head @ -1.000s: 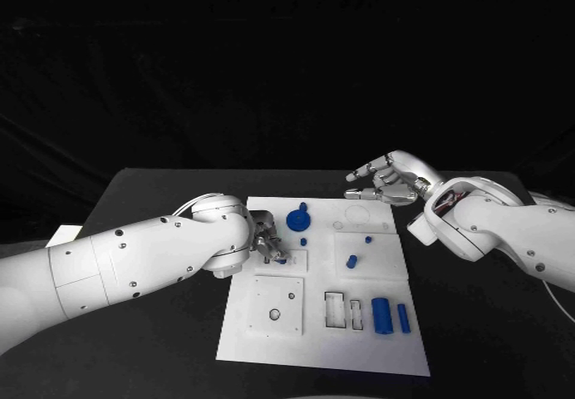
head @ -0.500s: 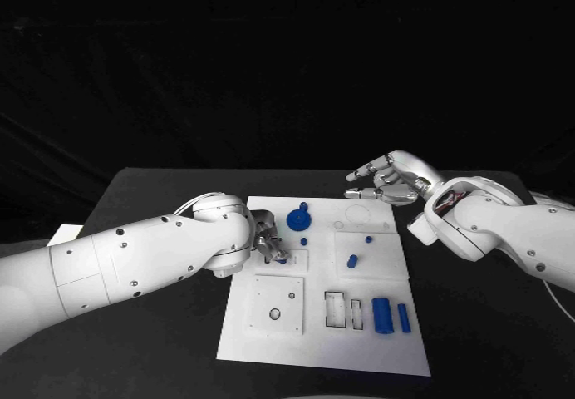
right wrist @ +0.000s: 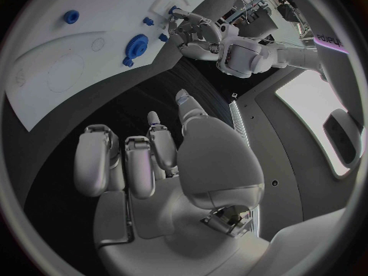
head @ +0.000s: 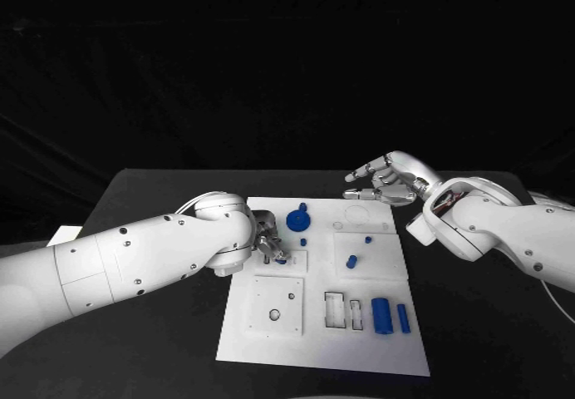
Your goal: Assemble the parts on the task board
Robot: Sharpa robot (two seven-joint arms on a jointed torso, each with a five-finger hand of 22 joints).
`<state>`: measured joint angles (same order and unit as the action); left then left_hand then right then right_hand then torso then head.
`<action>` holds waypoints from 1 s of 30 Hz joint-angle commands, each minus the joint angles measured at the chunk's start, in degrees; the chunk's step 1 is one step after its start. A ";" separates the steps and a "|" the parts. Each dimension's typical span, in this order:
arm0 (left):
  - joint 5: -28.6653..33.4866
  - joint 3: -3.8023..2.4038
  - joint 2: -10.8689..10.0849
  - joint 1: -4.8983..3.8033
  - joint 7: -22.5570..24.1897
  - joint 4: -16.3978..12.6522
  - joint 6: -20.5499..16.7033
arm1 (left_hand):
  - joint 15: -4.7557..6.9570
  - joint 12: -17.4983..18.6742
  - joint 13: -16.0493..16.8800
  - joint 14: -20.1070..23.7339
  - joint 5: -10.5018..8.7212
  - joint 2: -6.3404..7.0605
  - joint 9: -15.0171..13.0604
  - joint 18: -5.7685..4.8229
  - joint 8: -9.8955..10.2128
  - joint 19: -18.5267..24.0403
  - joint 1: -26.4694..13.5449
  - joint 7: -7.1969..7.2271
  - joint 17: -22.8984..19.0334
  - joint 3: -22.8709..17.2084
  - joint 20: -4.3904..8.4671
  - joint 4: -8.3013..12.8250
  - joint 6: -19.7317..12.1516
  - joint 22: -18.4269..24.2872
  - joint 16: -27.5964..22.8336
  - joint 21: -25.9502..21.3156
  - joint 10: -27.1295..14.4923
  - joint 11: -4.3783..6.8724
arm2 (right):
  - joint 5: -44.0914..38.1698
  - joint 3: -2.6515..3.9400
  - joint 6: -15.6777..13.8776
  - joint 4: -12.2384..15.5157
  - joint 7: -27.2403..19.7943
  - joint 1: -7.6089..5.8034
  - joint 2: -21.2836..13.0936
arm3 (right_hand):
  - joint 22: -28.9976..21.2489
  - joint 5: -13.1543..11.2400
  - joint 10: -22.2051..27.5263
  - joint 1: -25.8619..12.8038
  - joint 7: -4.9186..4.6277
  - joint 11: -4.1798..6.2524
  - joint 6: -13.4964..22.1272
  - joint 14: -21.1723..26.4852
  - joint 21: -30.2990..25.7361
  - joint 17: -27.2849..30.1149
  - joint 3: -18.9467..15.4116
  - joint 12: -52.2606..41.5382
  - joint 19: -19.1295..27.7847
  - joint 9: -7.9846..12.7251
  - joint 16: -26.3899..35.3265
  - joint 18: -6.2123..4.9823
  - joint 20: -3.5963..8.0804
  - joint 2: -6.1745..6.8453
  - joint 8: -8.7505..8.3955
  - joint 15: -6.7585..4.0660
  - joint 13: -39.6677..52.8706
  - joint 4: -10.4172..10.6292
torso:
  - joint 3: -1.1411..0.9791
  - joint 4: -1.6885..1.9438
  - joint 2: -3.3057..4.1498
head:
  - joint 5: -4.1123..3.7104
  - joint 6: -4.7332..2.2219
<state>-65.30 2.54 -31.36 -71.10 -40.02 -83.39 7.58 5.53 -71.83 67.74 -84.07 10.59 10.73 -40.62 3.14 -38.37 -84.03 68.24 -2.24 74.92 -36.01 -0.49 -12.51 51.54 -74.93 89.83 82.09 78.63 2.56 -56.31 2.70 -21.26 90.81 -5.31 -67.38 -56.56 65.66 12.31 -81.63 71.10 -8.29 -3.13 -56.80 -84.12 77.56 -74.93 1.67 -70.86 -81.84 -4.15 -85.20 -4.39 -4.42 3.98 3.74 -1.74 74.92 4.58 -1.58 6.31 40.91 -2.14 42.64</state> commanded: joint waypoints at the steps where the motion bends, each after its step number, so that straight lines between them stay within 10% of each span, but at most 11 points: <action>1: 1.03 0.16 0.36 0.21 -2.30 0.18 2.76 | 0.34 -0.36 0.19 -5.93 0.01 -0.04 0.17 -0.56 0.43 -2.21 -1.47 1.06 15.08 -3.98 0.06 4.92 1.70 -3.08 0.17 0.34 0.46 0.14 | -0.46 -0.01 0.91 -0.02 -0.19 0.06 0.04 | -0.10 0.26 0.29 -0.11 0.17 0.04 0.19 -3.91 -0.30 -6.79 -0.34 0.33 0.44 -0.06 0.23 -0.34 0.01 -0.23 0.19 0.39 4.83 0.15 | -0.06 -0.08 0.02 | -0.06 -0.10; 30: 1.13 0.14 1.31 0.21 -3.62 1.68 1.96 | 0.66 -2.12 2.35 -5.93 0.03 -0.87 0.65 -0.84 1.43 -2.70 -9.37 1.50 15.08 1.96 0.38 0.09 4.17 -4.55 0.17 1.16 1.70 0.50 | -0.21 -0.03 0.58 0.06 -0.75 0.07 0.06 | -0.15 0.33 0.37 -0.13 0.18 0.05 0.18 -3.89 -0.35 -6.66 -0.48 0.48 0.45 -0.07 0.33 -0.35 0.03 -0.29 0.18 0.37 4.72 0.21 | 0.06 -0.01 -0.01 | -0.06 0.01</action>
<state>-65.04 2.54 -30.30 -71.11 -40.13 -81.63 8.49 5.74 -73.58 70.04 -83.86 10.60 9.88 -39.99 3.14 -37.16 -84.03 59.26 -0.58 74.91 -34.27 -0.49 -12.44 55.42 -74.92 89.83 82.92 79.76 3.08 -56.26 2.67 -21.15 90.83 -5.50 -67.36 -56.55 65.56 12.31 -81.63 71.10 -8.29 -3.14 -56.80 -84.12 77.57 -74.91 1.43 -70.65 -81.84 -4.13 -85.20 -4.39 -4.43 3.99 3.74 -1.74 74.92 4.82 -1.52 6.31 40.91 -2.20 42.73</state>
